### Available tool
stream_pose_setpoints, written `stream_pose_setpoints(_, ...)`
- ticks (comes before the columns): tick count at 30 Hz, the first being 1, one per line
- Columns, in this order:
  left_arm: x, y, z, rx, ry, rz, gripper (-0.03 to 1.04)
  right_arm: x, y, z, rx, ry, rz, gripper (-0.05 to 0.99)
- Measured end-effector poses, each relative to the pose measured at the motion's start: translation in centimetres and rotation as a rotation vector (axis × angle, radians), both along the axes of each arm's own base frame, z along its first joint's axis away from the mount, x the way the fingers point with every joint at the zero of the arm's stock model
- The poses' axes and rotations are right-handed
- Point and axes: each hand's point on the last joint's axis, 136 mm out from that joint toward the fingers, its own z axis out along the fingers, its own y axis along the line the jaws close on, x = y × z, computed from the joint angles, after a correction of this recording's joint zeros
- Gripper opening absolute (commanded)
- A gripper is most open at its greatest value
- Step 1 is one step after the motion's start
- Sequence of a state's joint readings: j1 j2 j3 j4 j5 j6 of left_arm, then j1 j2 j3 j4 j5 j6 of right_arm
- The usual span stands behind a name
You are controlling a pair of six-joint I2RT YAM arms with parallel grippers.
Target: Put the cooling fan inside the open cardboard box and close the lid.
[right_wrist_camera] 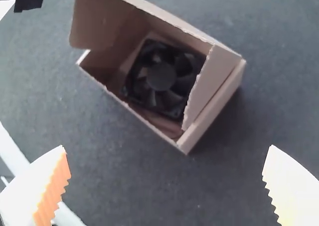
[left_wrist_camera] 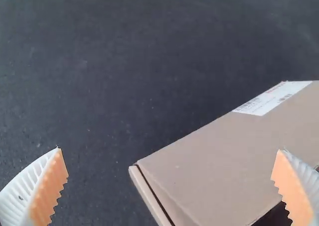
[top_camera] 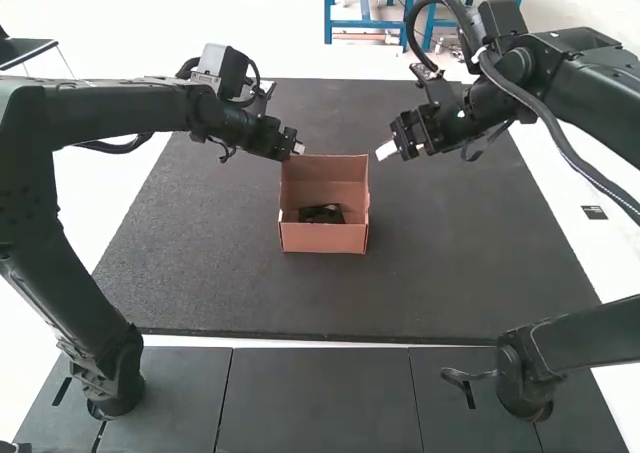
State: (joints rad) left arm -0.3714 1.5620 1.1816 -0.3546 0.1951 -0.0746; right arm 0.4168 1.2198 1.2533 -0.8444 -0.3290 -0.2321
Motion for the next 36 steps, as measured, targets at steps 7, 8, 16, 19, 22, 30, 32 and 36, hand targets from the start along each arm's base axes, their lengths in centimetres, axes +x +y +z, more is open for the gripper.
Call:
stream_pose_setpoints(7,-0.4,-0.2,-1.1,0.008,0.037,-0.018,0.97,0.0,0.0,0.0,0.0,0.0,0.0,0.88)
stream_pose_setpoints(8,-0.5,-0.2,-1.2,0.009,0.041,-0.019,0.97,0.0,0.0,0.0,0.0,0.0,0.0,0.88)
stream_pose_setpoints(16,-2.2,0.1,-4.1,0.023,0.111,-0.036,0.97,0.0,0.0,0.0,-0.001,0.001,0.0,0.88)
stream_pose_setpoints(19,-2.7,0.2,-4.9,0.029,0.13,-0.04,0.97,0.0,0.0,0.0,-0.001,0.001,0.0,0.88)
stream_pose_setpoints(22,-2.8,0.2,-5.2,0.03,0.135,-0.041,0.97,0.0,0.0,0.0,-0.001,0.001,0.0,0.88)
stream_pose_setpoints(30,-2.8,0.2,-6.1,0.04,0.15,-0.053,0.97,0.1,0.0,-0.1,-0.002,0.004,0.0,0.88)
stream_pose_setpoints(32,-3.0,0.2,-6.5,0.044,0.159,-0.055,0.97,0.1,0.1,-0.3,-0.005,0.011,0.0,0.88)
stream_pose_setpoints(36,-3.2,0.3,-6.9,0.048,0.167,-0.057,0.97,0.3,0.1,-0.8,-0.011,0.023,0.0,0.88)
